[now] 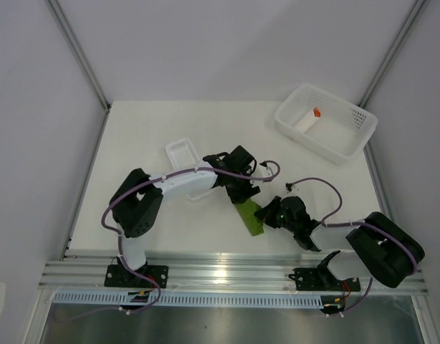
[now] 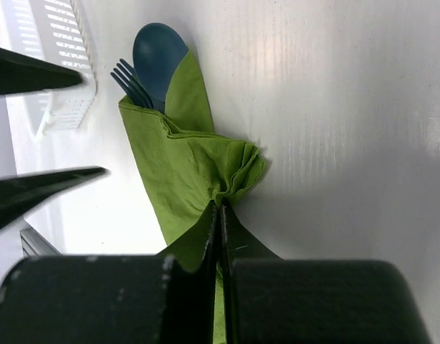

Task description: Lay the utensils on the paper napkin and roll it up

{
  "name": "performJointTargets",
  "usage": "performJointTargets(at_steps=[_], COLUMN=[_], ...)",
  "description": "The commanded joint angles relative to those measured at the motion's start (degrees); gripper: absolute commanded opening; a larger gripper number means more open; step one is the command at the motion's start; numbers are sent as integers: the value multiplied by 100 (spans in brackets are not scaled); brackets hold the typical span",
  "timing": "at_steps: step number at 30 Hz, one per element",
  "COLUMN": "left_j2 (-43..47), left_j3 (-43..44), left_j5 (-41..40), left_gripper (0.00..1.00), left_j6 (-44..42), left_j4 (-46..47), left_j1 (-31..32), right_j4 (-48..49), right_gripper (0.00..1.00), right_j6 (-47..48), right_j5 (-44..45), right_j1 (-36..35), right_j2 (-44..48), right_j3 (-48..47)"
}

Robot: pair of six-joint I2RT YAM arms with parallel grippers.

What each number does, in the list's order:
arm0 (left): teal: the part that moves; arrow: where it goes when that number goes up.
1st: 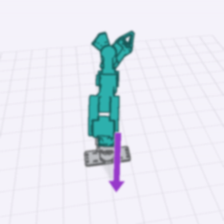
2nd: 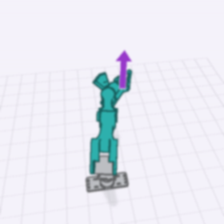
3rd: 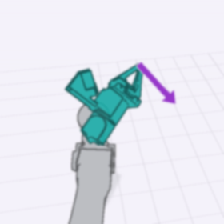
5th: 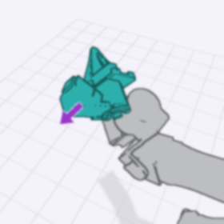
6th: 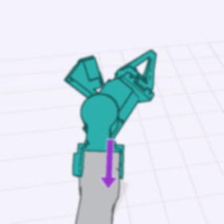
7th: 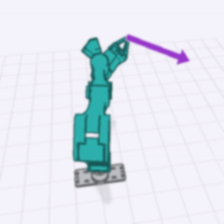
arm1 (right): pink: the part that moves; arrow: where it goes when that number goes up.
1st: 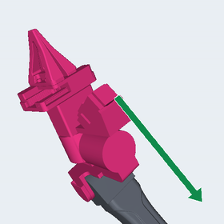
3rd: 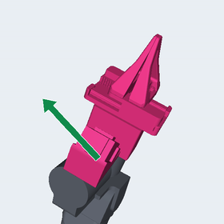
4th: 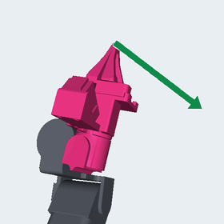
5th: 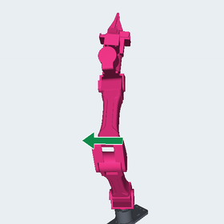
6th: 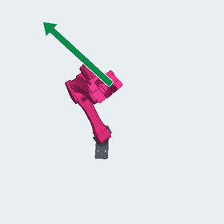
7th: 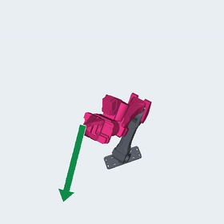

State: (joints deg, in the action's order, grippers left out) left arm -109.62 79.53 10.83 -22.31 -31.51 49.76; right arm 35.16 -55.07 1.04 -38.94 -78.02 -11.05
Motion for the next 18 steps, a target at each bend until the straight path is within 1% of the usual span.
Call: performJointTargets(at_steps=[1, 4, 6, 10, 15, 16, 18], left_j2=[643, 785, 715, 364, 91, 21, -41], left_j3=[46, -200, -446, -535, -500, -482, -438], left_j5=[156, 16, -46, 296, 376, 367, 376], left_gripper=[58, 57, 54, 47, 46, 46, 46], left_j6=[235, 174, 148, 288, 358, 367, 367], left_j4=[-145, -128, -101, -198, -40, -31, -13], left_j1=[-211, -273, -274, -247, -168, -133, -124], right_j4=[-343, -413, -404, -431, -396, -413, -422], right_gripper=[0, 0, 0, 0, 0, 1, 9], right_j6=[189, 225, 260, 286, 312, 321, 348], right_j5=[186, 178, 177, 230, 221, 213, 204], right_j1=[-44, -61, -87, -184, -193, -193, -184], right_j2=[278, 357, 375, 323, 252, 235, 199], right_j3=[-3, -3, -29, -64, -55, -55, -64])
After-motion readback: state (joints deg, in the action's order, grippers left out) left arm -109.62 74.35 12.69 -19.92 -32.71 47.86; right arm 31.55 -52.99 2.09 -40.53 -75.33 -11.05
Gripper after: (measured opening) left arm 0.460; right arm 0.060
